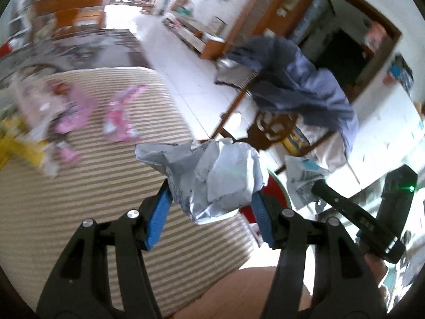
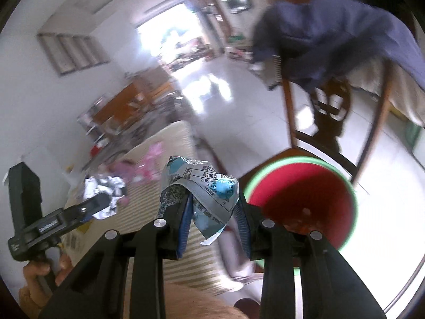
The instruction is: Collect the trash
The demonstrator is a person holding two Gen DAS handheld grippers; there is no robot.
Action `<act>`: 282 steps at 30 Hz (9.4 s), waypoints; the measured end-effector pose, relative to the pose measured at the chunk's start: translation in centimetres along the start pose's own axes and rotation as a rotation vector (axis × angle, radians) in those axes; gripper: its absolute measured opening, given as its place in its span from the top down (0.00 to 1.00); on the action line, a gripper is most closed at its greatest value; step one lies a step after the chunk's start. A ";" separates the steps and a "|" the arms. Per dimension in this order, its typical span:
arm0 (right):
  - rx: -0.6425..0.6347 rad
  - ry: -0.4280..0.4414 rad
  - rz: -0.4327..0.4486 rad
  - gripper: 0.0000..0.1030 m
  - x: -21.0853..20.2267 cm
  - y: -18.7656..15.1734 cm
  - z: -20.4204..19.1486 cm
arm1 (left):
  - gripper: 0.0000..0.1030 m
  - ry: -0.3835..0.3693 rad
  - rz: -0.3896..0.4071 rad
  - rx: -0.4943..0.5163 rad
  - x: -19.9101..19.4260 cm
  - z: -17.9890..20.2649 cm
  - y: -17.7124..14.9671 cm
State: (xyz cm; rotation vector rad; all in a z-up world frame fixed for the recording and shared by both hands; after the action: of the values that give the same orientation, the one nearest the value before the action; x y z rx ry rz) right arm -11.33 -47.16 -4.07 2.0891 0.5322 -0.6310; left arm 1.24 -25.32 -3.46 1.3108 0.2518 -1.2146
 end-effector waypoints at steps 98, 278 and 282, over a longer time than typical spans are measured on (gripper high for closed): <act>-0.179 0.196 -0.177 0.24 7.5 -4.9 -16.7 | 0.06 0.659 0.088 -0.705 -14.4 -38.3 -6.4; -0.164 0.170 -0.189 0.37 9.0 -4.0 -16.9 | 0.18 0.589 -0.046 -0.289 -6.8 -30.2 -2.0; -0.152 0.159 -0.198 0.37 9.3 -4.2 -16.6 | 0.18 0.586 -0.082 -0.359 -5.8 -33.4 -1.8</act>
State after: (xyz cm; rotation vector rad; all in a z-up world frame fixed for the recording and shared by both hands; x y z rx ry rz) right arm -2.48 -29.78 -4.05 1.9668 0.8590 -0.5207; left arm 12.98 5.58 -11.10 1.3154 0.9084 -0.7752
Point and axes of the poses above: each gripper's, at about its wrist camera, not at the fingertips, and x roughly the way its jaws point, z to its right, y to its top, the point moved 4 cm from there along x, roughly the way its jaws point, and after that the axes turned 5 degrees about y, right-handed, at the moved point
